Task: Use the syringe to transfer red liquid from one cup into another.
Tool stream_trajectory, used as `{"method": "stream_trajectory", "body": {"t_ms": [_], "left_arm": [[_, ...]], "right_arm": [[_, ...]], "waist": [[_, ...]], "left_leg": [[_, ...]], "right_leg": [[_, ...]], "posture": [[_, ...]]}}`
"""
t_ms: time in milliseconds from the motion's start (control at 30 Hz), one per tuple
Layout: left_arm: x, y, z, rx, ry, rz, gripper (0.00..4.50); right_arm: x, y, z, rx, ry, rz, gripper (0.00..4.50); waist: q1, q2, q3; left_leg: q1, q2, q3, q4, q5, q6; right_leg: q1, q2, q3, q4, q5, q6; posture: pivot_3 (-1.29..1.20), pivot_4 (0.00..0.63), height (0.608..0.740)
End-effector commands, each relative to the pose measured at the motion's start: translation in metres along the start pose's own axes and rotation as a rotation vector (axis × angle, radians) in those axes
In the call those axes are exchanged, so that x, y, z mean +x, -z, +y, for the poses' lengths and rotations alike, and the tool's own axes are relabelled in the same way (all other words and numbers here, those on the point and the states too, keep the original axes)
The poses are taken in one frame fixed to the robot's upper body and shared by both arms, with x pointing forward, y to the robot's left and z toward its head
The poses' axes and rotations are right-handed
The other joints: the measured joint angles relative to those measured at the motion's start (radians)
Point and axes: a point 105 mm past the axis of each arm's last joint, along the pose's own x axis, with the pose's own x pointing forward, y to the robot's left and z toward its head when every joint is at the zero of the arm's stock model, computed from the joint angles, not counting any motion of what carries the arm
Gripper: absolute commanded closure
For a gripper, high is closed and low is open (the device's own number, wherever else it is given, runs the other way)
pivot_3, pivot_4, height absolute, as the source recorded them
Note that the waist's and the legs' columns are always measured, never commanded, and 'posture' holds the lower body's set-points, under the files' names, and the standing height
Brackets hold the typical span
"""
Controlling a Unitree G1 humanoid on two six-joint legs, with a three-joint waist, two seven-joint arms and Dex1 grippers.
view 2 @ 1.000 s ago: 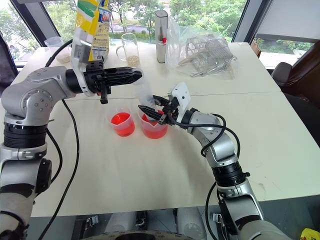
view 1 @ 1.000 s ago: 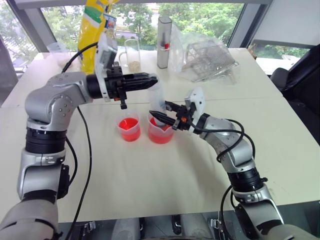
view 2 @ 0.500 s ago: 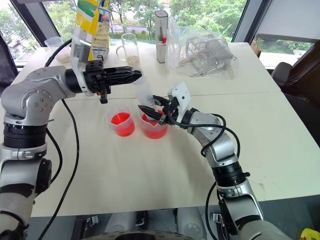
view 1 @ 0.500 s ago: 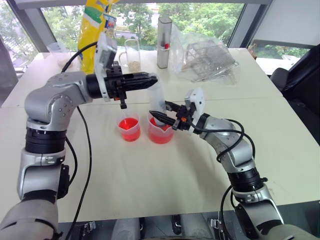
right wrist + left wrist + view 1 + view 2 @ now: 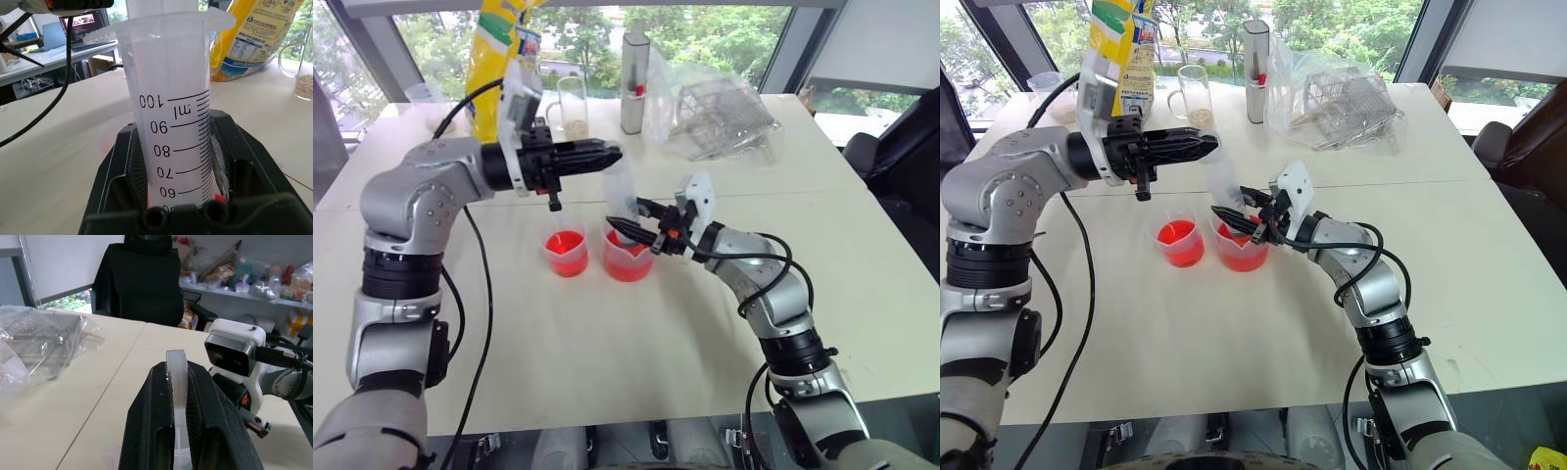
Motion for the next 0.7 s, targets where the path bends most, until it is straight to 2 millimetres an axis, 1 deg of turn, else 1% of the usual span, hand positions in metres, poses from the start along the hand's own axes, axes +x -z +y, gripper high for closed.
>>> {"method": "stream_trajectory", "body": {"t_ms": [33, 533, 700], "left_arm": [[-0.013, -0.048, 0.004, 0.166, -0.065, -0.126, 4.47], [-0.013, -0.047, 0.003, 0.162, -0.062, -0.124, 4.47], [-0.011, -0.041, -0.001, 0.145, -0.047, -0.107, 4.47]], "right_arm": [[0.004, 0.019, 0.017, 0.024, -0.081, 0.073, 3.13], [0.005, 0.016, 0.017, 0.011, -0.083, 0.061, 3.13], [0.009, 0.001, 0.010, -0.050, -0.049, 0.014, 3.13]], "waist": [[-0.001, 0.000, 0.000], [-0.001, 0.000, 0.000], [-0.001, 0.000, 0.000]], "left_leg": [[0.000, 0.000, 0.000, 0.000, 0.000, 0.000], [0.000, 0.000, 0.000, 0.000, 0.000, 0.000], [0.000, 0.000, 0.000, 0.000, 0.000, 0.000]], "right_leg": [[0.000, 0.000, 0.000, 0.000, 0.000, 0.000], [0.000, 0.000, 0.000, 0.000, 0.000, 0.000], [0.000, 0.000, 0.000, 0.000, 0.000, 0.000]], "posture": [[0.00, 0.150, 0.740], [0.00, 0.150, 0.740], [0.00, 0.150, 0.740]]}}
